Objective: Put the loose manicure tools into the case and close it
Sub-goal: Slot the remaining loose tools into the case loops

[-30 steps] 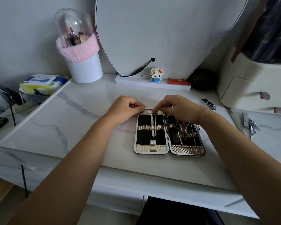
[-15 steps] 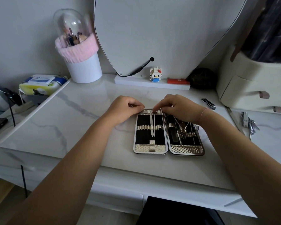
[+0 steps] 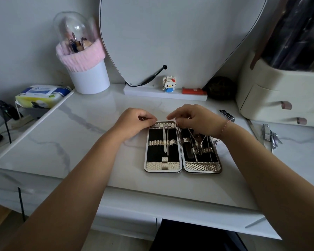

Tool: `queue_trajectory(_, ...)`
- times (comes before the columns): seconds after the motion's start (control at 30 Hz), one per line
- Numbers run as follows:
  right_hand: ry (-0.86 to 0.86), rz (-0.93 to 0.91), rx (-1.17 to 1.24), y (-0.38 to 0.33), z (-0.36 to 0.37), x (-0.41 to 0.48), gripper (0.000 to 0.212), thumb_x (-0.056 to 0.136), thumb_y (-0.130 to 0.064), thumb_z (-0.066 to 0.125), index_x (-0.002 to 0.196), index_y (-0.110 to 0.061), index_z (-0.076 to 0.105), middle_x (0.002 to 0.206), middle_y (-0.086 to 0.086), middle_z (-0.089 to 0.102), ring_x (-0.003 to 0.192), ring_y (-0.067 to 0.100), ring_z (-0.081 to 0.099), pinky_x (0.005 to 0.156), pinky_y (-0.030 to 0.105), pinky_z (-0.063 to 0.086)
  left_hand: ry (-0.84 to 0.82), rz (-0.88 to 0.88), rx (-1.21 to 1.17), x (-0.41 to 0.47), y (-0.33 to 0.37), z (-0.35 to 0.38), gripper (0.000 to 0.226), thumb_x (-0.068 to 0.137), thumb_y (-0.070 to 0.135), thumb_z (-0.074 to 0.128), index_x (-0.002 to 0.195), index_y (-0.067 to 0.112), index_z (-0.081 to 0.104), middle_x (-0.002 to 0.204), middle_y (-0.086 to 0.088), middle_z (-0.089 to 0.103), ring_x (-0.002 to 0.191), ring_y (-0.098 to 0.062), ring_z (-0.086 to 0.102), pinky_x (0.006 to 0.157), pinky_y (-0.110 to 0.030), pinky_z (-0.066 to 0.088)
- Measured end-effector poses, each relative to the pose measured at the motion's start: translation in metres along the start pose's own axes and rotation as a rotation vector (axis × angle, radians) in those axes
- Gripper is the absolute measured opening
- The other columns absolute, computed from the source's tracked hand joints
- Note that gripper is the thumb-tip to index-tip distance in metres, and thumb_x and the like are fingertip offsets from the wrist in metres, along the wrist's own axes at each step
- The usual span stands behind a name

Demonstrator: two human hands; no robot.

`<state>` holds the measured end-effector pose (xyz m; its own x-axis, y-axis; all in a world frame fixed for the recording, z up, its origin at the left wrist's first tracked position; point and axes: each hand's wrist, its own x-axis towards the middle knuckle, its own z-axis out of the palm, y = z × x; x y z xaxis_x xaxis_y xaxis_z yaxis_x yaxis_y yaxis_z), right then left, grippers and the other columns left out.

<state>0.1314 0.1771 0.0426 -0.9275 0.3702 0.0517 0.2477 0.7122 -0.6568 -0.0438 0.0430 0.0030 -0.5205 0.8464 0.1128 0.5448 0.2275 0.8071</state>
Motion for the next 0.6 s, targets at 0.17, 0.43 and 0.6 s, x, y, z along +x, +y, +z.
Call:
queue_trajectory(0.17,0.156,0.080,-0.082,0.013,-0.046,-0.034,0.018,0.087,-0.017,0.062,0.104,-0.020,0.068,0.090,-0.011,0.064,0.081,-0.002,0.059,0.081,0.012,0.047,0.010,0.015,0.008,0.000,-0.002,0.000,0.008,0.081,0.024,0.072,0.088,0.022,0.074,0.086,0.013,0.071,0.081,0.001,0.061,0.075,-0.012,0.042)
queue_trajectory(0.43,0.309,0.377,-0.251,0.051,-0.066,-0.100,0.013,0.076,-0.030,0.074,0.076,-0.018,0.072,0.073,-0.001,0.067,0.064,0.014,0.060,0.060,0.018,0.048,0.026,0.036,0.021,0.001,-0.005,0.001,0.007,0.077,0.023,0.075,0.077,0.028,0.071,0.080,0.016,0.070,0.073,-0.001,0.061,0.076,-0.015,0.043)
queue_trajectory(0.6,0.327,0.440,-0.354,0.058,-0.041,-0.086,0.025,0.072,-0.046,0.072,0.071,-0.021,0.072,0.072,0.002,0.070,0.069,0.017,0.062,0.072,0.034,0.053,0.038,0.021,0.000,-0.002,-0.004,-0.001,0.008,0.076,0.022,0.076,0.074,0.027,0.071,0.069,0.017,0.070,0.069,0.003,0.060,0.074,-0.016,0.043)
